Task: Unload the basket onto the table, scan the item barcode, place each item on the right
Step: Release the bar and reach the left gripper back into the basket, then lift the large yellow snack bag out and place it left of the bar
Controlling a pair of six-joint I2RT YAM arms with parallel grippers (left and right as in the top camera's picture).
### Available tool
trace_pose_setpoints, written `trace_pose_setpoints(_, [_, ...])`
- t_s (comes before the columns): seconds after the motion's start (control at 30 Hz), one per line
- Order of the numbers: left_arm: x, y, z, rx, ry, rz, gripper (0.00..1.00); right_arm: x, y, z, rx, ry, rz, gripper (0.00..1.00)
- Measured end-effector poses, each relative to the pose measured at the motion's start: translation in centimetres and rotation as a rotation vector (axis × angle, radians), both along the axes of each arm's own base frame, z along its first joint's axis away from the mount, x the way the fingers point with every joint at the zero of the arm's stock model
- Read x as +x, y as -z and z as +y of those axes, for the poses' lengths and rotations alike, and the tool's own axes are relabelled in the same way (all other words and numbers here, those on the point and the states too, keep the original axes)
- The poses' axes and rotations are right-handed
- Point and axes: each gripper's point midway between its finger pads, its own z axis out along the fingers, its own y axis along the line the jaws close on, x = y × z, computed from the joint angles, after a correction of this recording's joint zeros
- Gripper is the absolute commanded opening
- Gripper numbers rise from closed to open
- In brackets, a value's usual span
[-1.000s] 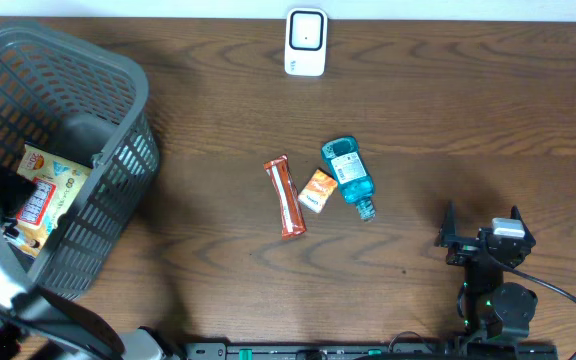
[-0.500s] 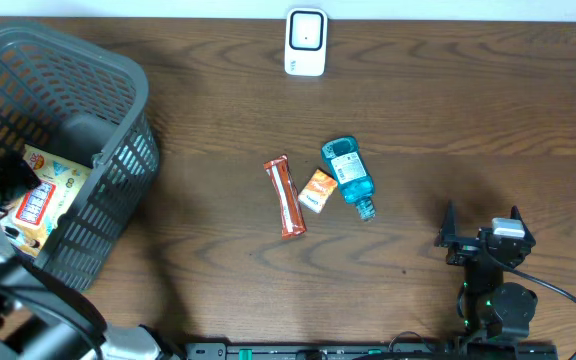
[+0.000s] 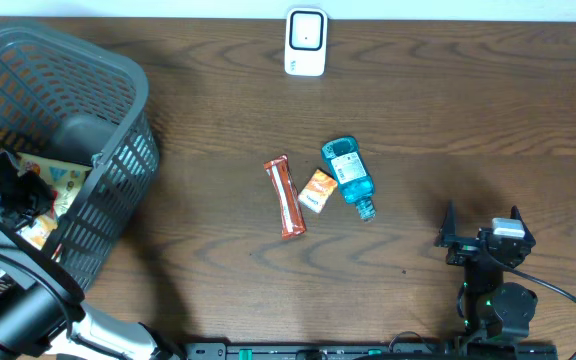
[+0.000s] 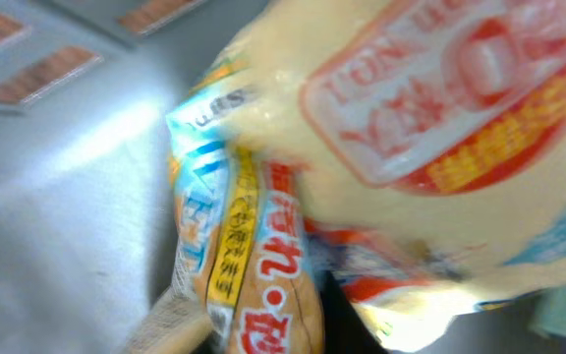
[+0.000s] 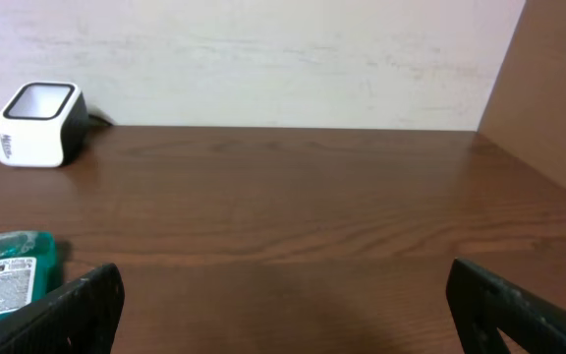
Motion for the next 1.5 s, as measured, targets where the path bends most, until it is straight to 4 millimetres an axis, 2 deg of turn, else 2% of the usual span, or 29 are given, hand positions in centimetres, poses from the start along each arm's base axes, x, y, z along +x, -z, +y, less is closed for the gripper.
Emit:
trace_pose_setpoints(0.23, [-0.6,-1.6,-2.2,-0.096,-0.052,-0.018,0.07,0.0,0.0,0.0,0.0,0.0,0.0,0.99])
trace_pose_setpoints(0.33, [-0.6,-4.5,-2.3,-0.059,-0.083,-0.074,0.07,0.0,0.0,0.0,0.0,0.0,0.0,0.99])
trace_pose_setpoints(0.43, [-0.2,-10.0,-2.0,0.04,-0.119,-0.219,0.07,0.0,0.0,0.0,0.0,0.0,0.0,0.99])
trace_pose_setpoints(0.57, [-0.2,-19.8,-2.3,0.201,-0.19,-0.501,0.07,0.0,0.0,0.0,0.0,0.0,0.0,0.99])
trace_pose_setpoints(0.67, [-1.3,-27.1,-3.7,0.278,-0.253,-0.732,0.07,0.0,0.0,0.0,0.0,0.0,0.0,0.99])
trace_pose_setpoints(0.77, [-2.5,-34.0,-6.8,0.285,-0.252,-0.989,0.07,0.0,0.0,0.0,0.0,0.0,0.0,0.99])
trace_pose_setpoints(0.83, [-3.1,-38.3,-9.9,0.247,-0.19,-1.161,0.07,0.0,0.0,0.0,0.0,0.0,0.0,0.99])
trace_pose_setpoints(0.9, [-3.7,-41.5,-13.9,0.166,-0.085,-1.295,0.07,0.0,0.0,0.0,0.0,0.0,0.0,0.99])
trace_pose_setpoints(0.97, [-4.2,-43.2,-17.6,0.078,0.029,-1.368,0.07,0.0,0.0,0.0,0.0,0.0,0.0,0.99])
trace_pose_setpoints(1.1, [-4.7,-44.1,-24.4,-0.12,0.264,-1.401,0.07,0.0,0.0,0.0,0.0,0.0,0.0,0.99])
trace_pose_setpoints(1.17, [-4.6,-43.8,-26.6,-0.19,0.347,-1.388,0.07,0.0,0.0,0.0,0.0,0.0,0.0,0.99])
trace_pose_setpoints(1.23, [-4.3,-42.5,-28.6,-0.255,0.421,-1.341,0.07,0.0,0.0,0.0,0.0,0.0,0.0,0.99])
trace_pose_setpoints(1.33, [-3.5,-38.8,-30.5,-0.324,0.462,-1.196,0.07,0.0,0.0,0.0,0.0,0.0,0.0,0.99])
trace_pose_setpoints(1.5, [-0.7,-30.1,-32.7,-0.341,0.466,-0.866,0.07,0.0,0.0,0.0,0.0,0.0,0.0,0.99])
